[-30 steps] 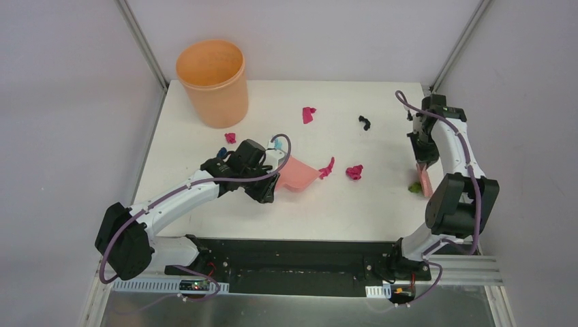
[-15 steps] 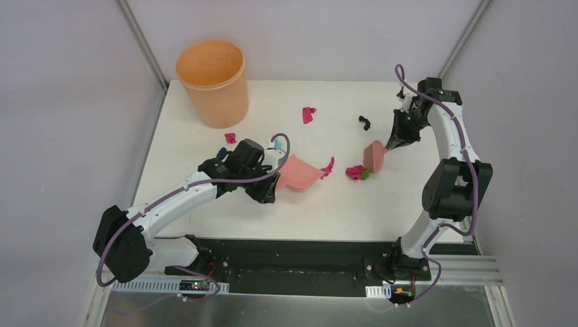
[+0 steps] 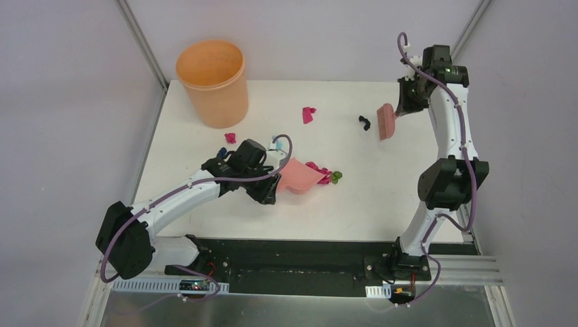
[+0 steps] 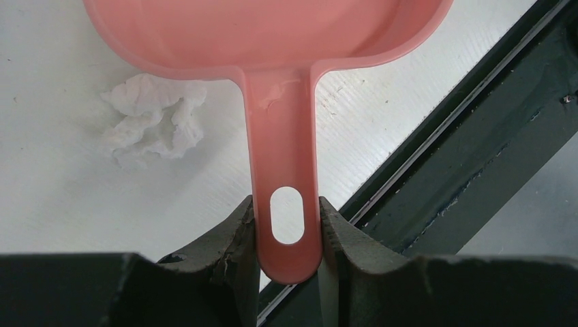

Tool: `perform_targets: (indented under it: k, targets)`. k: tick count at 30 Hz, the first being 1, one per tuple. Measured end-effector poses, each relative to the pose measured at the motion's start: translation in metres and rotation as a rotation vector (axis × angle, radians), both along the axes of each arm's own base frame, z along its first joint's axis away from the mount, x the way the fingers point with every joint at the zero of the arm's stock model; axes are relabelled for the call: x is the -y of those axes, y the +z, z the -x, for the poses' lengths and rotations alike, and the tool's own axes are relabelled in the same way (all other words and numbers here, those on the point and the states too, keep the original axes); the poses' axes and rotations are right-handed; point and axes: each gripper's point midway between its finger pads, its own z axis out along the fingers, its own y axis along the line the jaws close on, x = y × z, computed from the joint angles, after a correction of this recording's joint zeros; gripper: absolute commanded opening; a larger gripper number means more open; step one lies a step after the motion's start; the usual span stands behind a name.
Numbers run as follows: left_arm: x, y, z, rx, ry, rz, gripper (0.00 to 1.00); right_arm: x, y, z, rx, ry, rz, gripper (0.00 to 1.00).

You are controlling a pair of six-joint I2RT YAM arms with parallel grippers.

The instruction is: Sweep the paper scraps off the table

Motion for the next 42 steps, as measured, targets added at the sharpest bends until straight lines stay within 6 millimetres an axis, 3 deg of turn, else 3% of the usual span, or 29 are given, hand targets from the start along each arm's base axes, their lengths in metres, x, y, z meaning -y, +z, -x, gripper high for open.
perform_targets:
  k: [5, 10, 14, 18, 22, 26, 30, 36, 42]
  targets:
    - [-0.002, -0.006, 0.000, -0.019, 0.008, -0.028, 0.00, 0.012, 0.008, -0.053, 0.110, 0.101, 0.269, 0.00]
    - [0.001, 0.002, 0.009, -0.014, 0.008, -0.097, 0.00, -0.004, -0.025, -0.096, 0.104, 0.219, 0.443, 0.00]
    - [0.016, 0.012, 0.021, -0.011, -0.045, -0.156, 0.00, -0.019, -0.054, -0.112, 0.079, 0.323, 0.552, 0.00]
    - [0.010, 0.005, 0.030, -0.057, -0.046, -0.311, 0.00, -0.037, -0.064, -0.114, 0.070, 0.404, 0.594, 0.00]
    - [-0.003, -0.005, 0.039, -0.082, -0.038, -0.453, 0.00, -0.063, -0.076, -0.100, 0.047, 0.470, 0.571, 0.00]
    - [-0.007, -0.005, 0.046, -0.095, -0.040, -0.479, 0.00, -0.082, -0.090, -0.067, 0.003, 0.534, 0.553, 0.00]
    - [-0.005, -0.008, 0.041, -0.095, -0.036, -0.512, 0.00, -0.096, -0.083, -0.026, -0.006, 0.557, 0.485, 0.00]
    - [0.005, -0.023, 0.031, -0.103, -0.050, -0.560, 0.00, -0.116, -0.073, 0.017, -0.025, 0.557, 0.318, 0.00]
    - [0.017, -0.038, 0.025, -0.122, -0.076, -0.577, 0.00, -0.151, -0.078, 0.053, -0.087, 0.586, 0.168, 0.00]
